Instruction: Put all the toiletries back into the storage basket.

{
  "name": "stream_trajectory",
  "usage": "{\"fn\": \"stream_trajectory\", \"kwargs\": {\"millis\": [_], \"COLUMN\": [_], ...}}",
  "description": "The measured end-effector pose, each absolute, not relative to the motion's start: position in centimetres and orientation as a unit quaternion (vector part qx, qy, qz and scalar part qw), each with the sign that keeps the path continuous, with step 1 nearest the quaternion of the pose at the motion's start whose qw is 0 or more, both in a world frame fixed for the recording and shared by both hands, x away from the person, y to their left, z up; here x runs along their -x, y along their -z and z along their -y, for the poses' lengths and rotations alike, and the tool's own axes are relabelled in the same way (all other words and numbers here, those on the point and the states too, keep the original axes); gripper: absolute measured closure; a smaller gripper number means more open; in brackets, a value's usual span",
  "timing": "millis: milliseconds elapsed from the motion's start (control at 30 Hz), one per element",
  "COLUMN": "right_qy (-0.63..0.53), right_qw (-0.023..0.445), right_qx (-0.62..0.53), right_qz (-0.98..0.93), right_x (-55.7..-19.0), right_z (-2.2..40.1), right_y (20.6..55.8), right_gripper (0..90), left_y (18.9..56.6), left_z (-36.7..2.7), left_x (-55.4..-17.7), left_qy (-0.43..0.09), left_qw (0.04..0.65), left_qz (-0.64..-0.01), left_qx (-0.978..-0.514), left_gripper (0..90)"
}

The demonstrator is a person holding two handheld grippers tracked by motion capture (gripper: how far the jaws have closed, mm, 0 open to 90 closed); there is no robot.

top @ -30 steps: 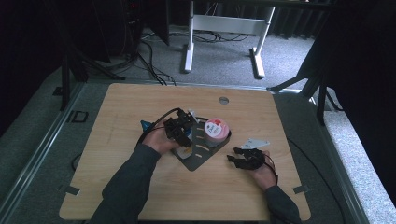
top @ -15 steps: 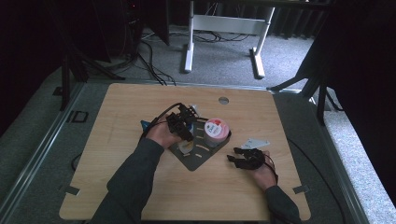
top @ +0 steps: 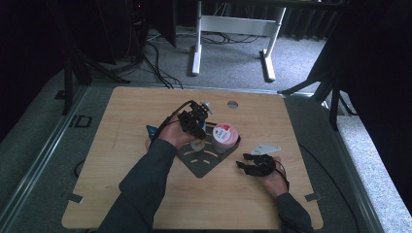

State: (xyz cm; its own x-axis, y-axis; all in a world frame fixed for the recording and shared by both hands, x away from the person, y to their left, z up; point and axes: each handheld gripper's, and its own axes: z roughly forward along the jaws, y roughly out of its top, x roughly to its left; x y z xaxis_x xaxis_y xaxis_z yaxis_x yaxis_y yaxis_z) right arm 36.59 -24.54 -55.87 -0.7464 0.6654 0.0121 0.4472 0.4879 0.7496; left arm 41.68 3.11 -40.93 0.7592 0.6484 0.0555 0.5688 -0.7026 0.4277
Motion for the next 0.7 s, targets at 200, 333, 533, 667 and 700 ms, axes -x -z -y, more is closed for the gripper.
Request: {"fn": "stream_trajectory", "kwargs": {"millis": [200,333,533,667,700], "right_qy": [-0.386,-0.386,-0.386,-0.386,-0.386], "right_qw": [0.141,0.141,0.141,0.141,0.141], "right_qx": [-0.327,-0.327,-0.326,-0.326,-0.327], "right_qz": [-0.851,-0.851,-0.851,-0.851,-0.851], "right_x": [-36.6,-36.6,-36.6,-36.6,-36.6], "right_z": [24.5,24.5,24.5,24.6,24.6], "right_y": [55.9,55.9,55.9,55.9,55.9], "right_gripper": [50.8,50.8,50.8,50.7,50.8], "left_y": [41.1,41.5,41.9,42.2,42.3], "left_z": [-2.7,-2.6,-2.5,-2.5,-2.5], "left_x": [-42.1,-42.5,-43.1,-43.5,-43.6], "left_qy": [-0.103,-0.104,-0.104,-0.103,-0.103], "left_qw": [0.203,0.208,0.211,0.212,0.213], "left_qz": [-0.337,-0.345,-0.349,-0.353,-0.354], "left_qx": [-0.914,-0.910,-0.907,-0.905,-0.905], "left_gripper": [55.2,55.2,55.2,55.2,55.2]}}
